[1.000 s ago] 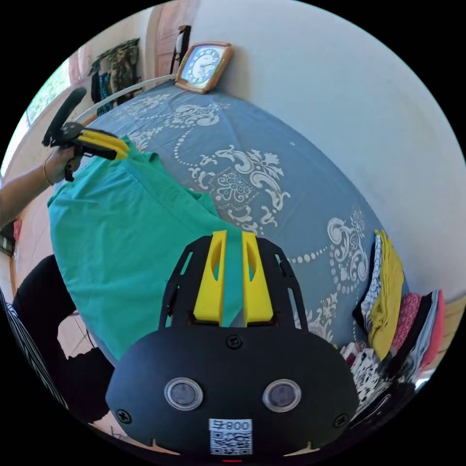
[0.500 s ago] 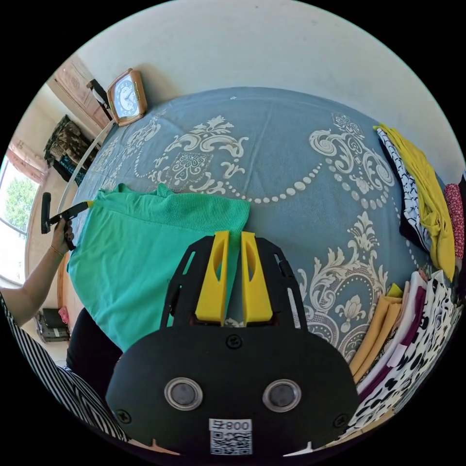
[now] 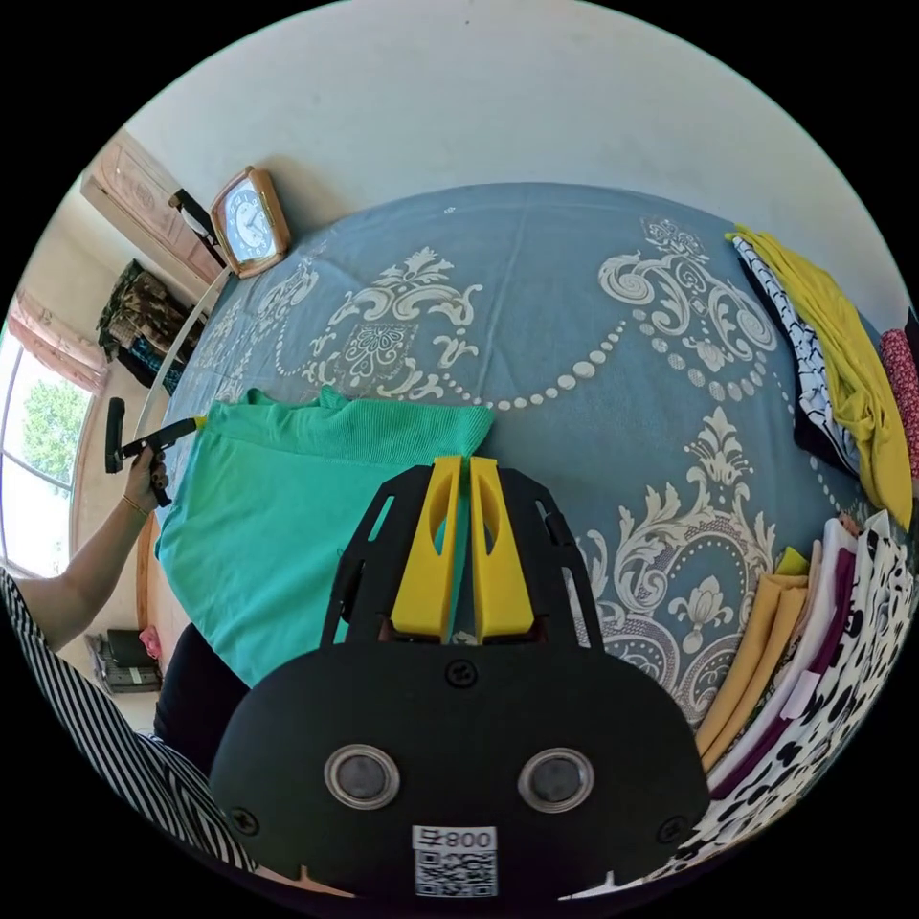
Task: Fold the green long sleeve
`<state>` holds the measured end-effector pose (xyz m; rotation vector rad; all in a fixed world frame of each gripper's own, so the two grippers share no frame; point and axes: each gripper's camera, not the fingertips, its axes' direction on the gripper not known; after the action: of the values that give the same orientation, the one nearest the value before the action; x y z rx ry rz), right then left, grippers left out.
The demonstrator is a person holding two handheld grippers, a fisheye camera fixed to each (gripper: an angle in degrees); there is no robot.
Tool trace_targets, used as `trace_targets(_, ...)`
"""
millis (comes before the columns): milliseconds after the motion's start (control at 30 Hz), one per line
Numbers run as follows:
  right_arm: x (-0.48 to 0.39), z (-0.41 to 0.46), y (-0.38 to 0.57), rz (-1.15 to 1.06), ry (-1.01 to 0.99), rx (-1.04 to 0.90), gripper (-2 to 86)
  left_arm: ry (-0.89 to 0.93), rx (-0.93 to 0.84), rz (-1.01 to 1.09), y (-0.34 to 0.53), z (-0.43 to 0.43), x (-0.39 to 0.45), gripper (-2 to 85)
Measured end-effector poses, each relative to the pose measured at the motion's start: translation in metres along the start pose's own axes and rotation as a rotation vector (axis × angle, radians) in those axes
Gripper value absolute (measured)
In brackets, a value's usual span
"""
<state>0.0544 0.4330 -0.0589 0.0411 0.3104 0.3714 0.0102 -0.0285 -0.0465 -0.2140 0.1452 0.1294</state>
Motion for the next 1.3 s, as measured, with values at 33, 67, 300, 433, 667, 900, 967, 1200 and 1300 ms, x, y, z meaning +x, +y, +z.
trace_targets(33,0.002,-0.001,0.001,0.003,-0.002,0.005,1.4,0.018,0.015,-0.008,0.002,-0.004,-0.005,3.7)
trace_targets(67,0.006,-0.003,0.003,0.005,-0.006,0.012,1.4,0.014,0.035,-0.007,0.003,-0.012,-0.008,2.9)
trace_targets(300,0.028,-0.017,0.006,0.002,-0.033,0.057,1.6,0.004,0.145,0.036,0.013,-0.048,-0.021,1.5)
trace_targets(433,0.043,0.009,-0.001,0.024,-0.016,-0.040,2.2,-0.066,0.007,-0.023,0.019,-0.023,-0.043,2.1)
trace_targets(667,0.093,-0.022,0.025,0.107,-0.071,0.002,5.0,0.087,0.082,-0.030,0.078,-0.073,-0.074,6.0)
trace_targets(900,0.137,-0.056,0.123,0.226,-0.304,-0.003,6.8,0.341,-0.009,-0.200,0.198,-0.089,-0.117,9.6)
trace_targets(967,0.142,-0.059,0.150,0.258,-0.343,-0.023,7.2,0.377,-0.023,-0.275,0.234,-0.084,-0.126,10.5)
trace_targets(1200,0.164,-0.064,0.225,0.374,-0.480,0.009,8.3,0.418,-0.011,-0.268,0.260,-0.070,-0.123,9.8)
trace_targets(1300,0.165,-0.062,0.231,0.354,-0.489,0.010,8.6,0.390,-0.034,-0.265,0.261,-0.061,-0.117,7.0)
